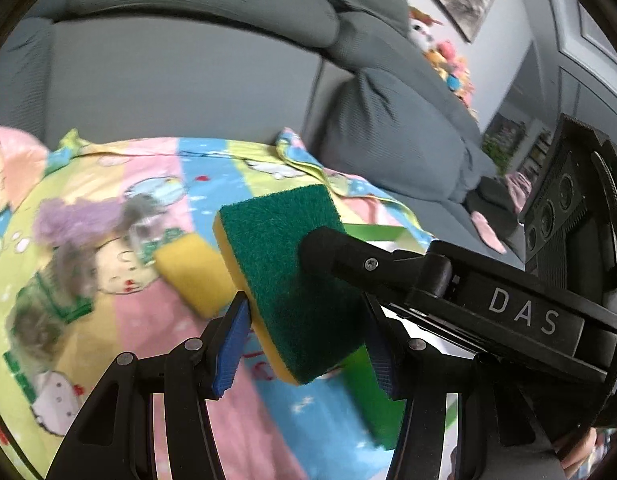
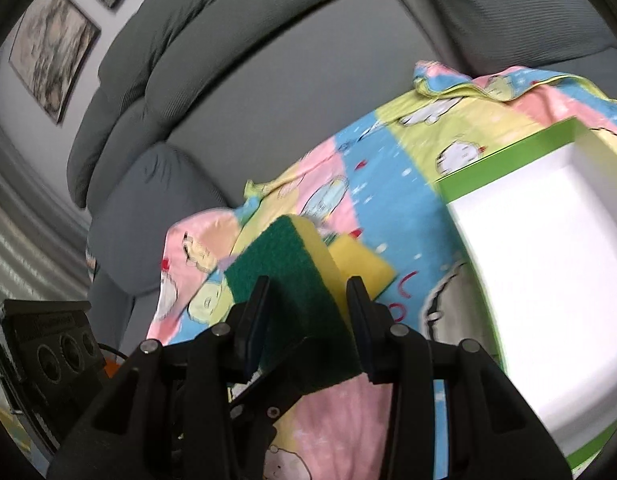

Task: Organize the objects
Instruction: 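Carry the sponge into the green-rimmed white box and open the right gripper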

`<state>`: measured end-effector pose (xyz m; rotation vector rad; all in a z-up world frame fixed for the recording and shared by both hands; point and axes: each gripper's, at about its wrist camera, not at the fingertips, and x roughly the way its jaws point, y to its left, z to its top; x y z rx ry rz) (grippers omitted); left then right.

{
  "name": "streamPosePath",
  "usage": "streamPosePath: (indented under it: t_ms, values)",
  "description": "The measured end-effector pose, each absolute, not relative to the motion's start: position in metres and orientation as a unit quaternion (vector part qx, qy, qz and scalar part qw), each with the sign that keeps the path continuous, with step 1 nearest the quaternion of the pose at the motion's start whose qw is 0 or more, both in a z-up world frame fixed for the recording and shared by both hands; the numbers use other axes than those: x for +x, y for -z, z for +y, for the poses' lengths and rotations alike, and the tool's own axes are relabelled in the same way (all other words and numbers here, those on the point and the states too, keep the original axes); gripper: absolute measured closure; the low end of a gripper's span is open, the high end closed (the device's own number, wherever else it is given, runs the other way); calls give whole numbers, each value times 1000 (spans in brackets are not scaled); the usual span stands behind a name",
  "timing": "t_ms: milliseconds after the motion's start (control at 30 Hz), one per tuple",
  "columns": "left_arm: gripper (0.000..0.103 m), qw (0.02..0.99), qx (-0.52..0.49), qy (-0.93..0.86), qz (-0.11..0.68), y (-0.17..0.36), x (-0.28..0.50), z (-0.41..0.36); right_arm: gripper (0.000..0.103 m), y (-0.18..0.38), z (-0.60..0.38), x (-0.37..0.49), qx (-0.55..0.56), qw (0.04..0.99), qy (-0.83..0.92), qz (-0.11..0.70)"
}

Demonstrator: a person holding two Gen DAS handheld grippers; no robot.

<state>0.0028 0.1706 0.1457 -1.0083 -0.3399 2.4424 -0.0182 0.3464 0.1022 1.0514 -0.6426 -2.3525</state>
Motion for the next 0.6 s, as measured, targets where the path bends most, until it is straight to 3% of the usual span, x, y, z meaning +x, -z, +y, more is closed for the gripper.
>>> streamPosePath:
  t_ms: [333,600]
  values:
    - [48,315,-371,-872,-53,-154,-4,250,63,-104,427,-5,339,165,878,-295]
    - [48,361,-439,-822,-36,-122,-24,302,63,-79,474,-11,362,76,871,-323]
